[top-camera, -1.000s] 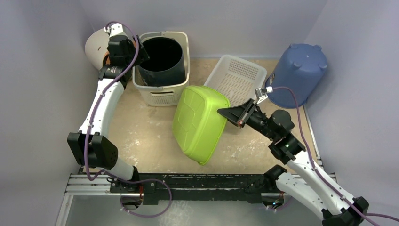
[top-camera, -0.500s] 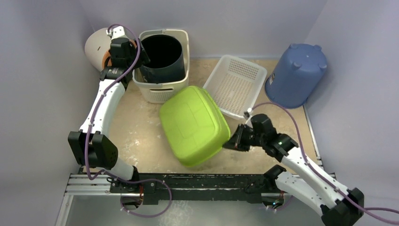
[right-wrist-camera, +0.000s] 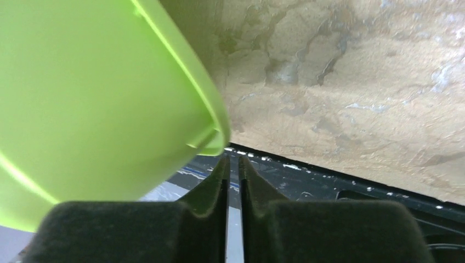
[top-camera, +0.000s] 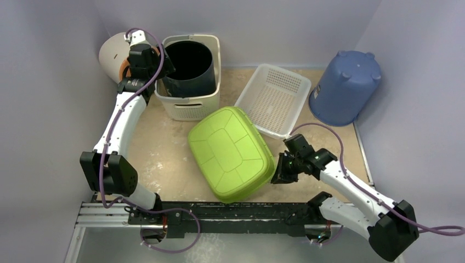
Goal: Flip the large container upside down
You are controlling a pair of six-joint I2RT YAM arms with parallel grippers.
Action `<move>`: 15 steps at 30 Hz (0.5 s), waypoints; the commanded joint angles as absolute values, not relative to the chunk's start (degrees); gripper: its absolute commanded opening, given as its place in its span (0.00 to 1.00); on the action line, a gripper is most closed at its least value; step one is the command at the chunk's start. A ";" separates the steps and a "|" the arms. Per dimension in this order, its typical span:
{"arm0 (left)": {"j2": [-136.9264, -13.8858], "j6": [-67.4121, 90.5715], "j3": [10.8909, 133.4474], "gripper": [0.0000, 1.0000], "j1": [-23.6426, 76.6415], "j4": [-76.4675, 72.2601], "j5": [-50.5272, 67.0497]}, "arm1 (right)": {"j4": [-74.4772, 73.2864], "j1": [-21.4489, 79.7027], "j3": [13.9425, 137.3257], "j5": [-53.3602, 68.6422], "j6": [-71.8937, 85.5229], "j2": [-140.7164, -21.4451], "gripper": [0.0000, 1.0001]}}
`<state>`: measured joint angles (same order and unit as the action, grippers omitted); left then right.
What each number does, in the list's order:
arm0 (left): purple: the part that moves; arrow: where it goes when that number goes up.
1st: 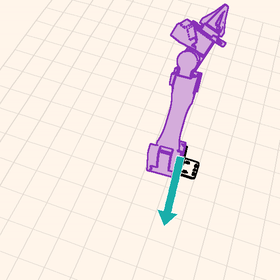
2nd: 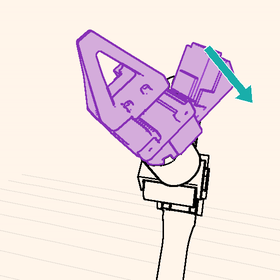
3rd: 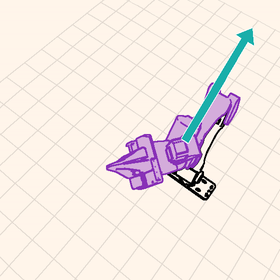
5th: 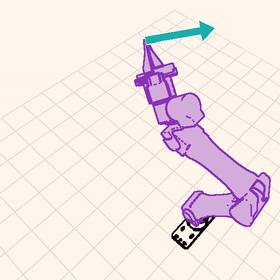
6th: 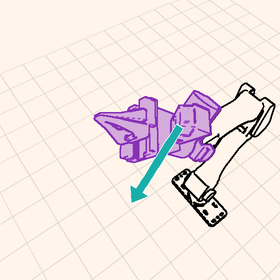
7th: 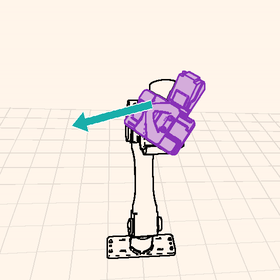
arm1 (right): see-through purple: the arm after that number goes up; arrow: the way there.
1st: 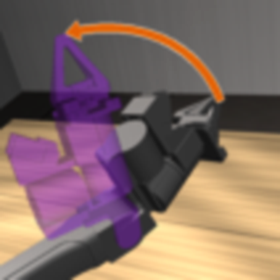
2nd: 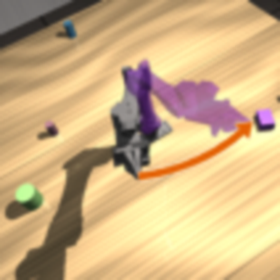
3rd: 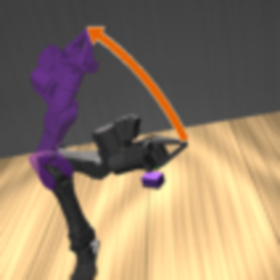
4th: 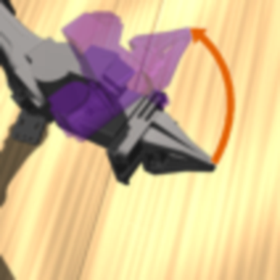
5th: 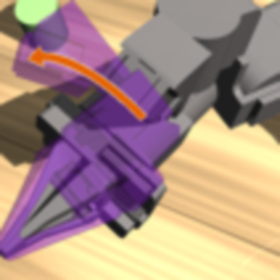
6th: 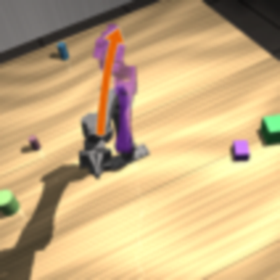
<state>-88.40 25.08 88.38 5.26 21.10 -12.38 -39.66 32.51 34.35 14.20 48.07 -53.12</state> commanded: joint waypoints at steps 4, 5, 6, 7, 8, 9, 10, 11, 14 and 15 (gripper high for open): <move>-88.55 25.85 88.87 0.76 4.92 18.19 -12.75 | -42.74 32.46 45.17 9.23 39.16 -56.99 0.37; -88.56 25.84 88.94 0.76 4.94 18.20 -12.94 | -43.96 32.47 48.22 7.22 38.96 -57.22 0.40; -88.57 25.84 88.94 0.76 4.95 18.19 -13.08 | -45.32 32.50 50.66 5.65 38.83 -57.40 0.42; -88.63 25.88 88.90 0.76 4.92 18.06 -13.18 | -46.23 32.50 52.83 4.46 38.72 -57.66 0.44; -88.62 25.94 88.88 0.76 4.97 17.90 -13.25 | -47.05 32.46 54.58 3.68 38.60 -57.92 0.44; -88.70 26.13 88.89 0.76 4.94 17.73 -13.27 | -47.83 32.49 56.87 3.47 38.59 -58.25 0.45; -88.78 26.25 89.02 0.76 4.90 17.53 -13.21 | -48.08 32.46 58.61 2.66 38.58 -58.68 0.45; -89.03 26.25 89.25 0.76 4.93 17.50 -13.19 | -48.07 32.56 60.45 1.55 38.35 -59.22 0.45; -89.63 26.02 89.99 0.76 4.92 17.75 -13.27 | -48.17 32.51 65.71 -2.61 36.93 -62.39 0.45; -89.84 25.90 90.16 0.76 4.92 17.80 -13.27 | -47.67 32.55 67.28 -4.29 36.29 -63.70 0.45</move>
<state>-89.17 25.41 88.38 5.26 20.40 -12.47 -45.76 32.51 61.36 3.27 39.22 -59.92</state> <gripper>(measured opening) 0.765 0.446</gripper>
